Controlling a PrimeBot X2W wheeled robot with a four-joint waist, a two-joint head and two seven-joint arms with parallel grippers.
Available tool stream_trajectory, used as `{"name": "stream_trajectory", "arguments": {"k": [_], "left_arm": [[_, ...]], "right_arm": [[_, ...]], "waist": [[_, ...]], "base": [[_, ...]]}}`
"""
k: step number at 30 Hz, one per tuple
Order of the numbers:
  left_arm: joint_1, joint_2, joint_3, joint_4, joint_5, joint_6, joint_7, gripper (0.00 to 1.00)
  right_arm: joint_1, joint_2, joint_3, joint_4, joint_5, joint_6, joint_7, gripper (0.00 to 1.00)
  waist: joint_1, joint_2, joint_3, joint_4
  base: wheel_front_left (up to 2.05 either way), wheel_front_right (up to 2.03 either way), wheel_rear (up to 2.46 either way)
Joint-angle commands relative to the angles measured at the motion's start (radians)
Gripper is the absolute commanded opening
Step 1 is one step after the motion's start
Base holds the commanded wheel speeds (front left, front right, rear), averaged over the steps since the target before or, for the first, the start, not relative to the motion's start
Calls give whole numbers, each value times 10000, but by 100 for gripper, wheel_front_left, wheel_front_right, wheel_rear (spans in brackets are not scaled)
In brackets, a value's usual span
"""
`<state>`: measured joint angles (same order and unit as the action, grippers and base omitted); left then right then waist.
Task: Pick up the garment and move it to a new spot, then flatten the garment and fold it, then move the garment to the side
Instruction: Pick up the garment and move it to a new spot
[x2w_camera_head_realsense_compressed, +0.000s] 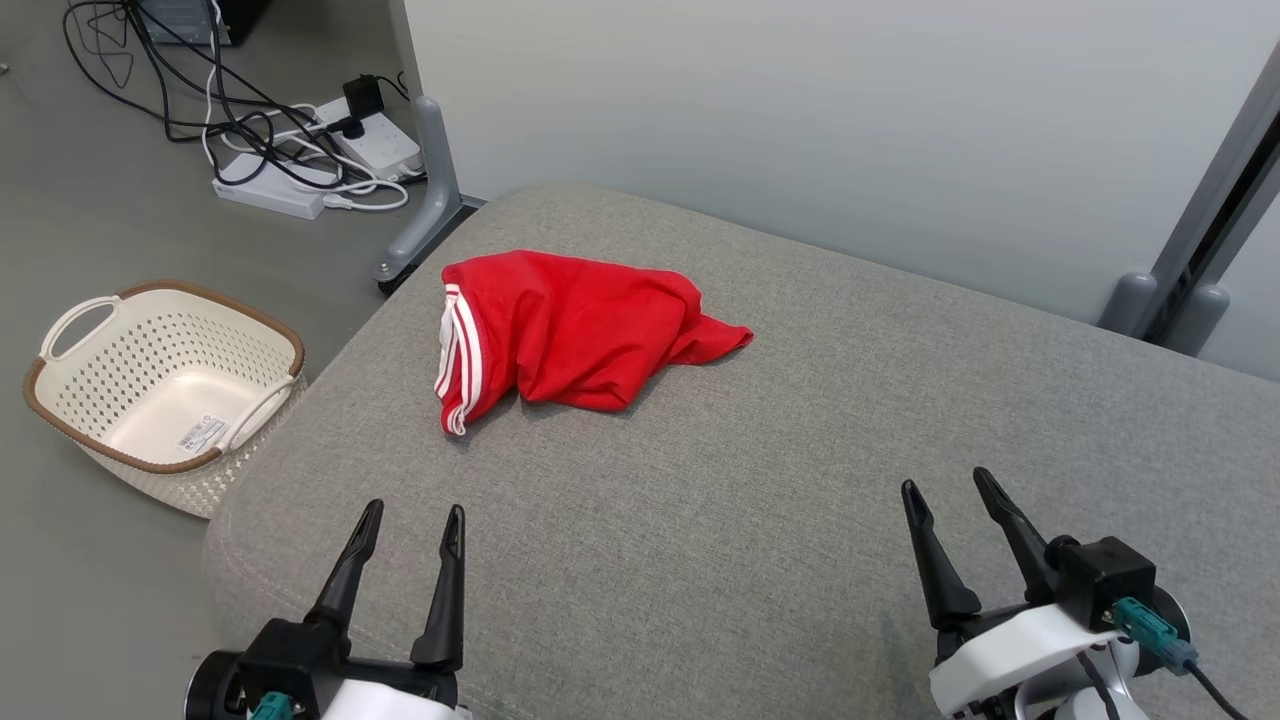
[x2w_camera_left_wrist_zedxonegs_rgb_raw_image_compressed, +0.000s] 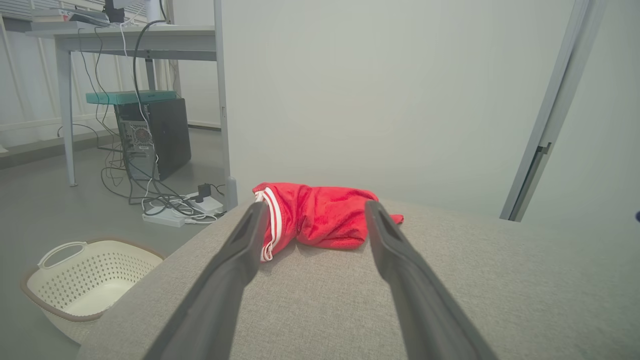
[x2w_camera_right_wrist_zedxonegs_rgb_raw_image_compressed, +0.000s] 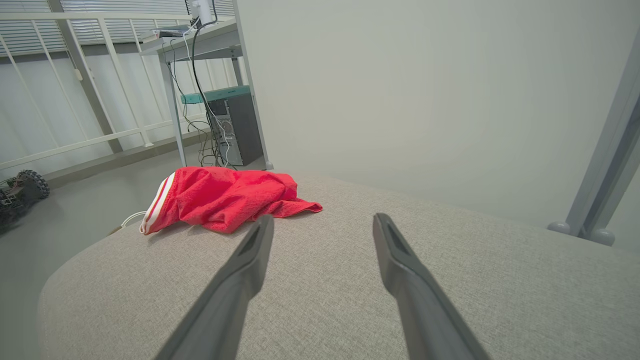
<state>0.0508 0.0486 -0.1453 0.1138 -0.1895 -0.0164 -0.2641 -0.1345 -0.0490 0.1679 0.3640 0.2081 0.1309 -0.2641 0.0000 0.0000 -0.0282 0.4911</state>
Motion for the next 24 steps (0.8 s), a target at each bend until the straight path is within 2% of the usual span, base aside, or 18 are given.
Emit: {"name": "stream_trajectory", "arguments": {"k": [1, 5, 8, 12, 14, 18, 24], "left_arm": [[41, 41, 46, -40, -51, 35, 9, 100], [21, 41, 41, -34, -48, 46, 10, 100], [-79, 41, 26, -1, -52, 13, 10, 100], [-355, 41, 41, -64, -53, -92, 10, 100], [-592, 42, 162, 124, -190, 96, 11, 100], [-1346, 38, 490, 423, -358, 157, 11, 100], [-3001, 44, 1305, 1338, -232, -267, 10, 100]], "right_arm": [[-118, -39, -12, 20, 21, -3, -1, 100], [-65, -40, -123, -23, 130, -3, -1, 100], [41, -40, -350, -117, 766, -1, -1, 100], [39, -45, -601, -241, 682, -3, -1, 100], [-80, -209, -641, -346, 353, -3, -1, 100], [-543, -504, -491, -668, 134, -3, 0, 100], [-1360, -1040, -269, -1196, 14, -3, 0, 100]], "waist": [[0, 0, 0, -2], [0, 0, -6, -9], [0, 0, -3, -8], [0, 0, 179, 38], [0, 0, 499, 65], [0, 0, 1391, -247], [0, 0, 2793, -771]], "base": [[0, 0, 0], [0, 0, 0], [0, 0, 0], [0, 0, 0], [0, 0, 0], [0, 0, 0], [0, 0, 0]]}}
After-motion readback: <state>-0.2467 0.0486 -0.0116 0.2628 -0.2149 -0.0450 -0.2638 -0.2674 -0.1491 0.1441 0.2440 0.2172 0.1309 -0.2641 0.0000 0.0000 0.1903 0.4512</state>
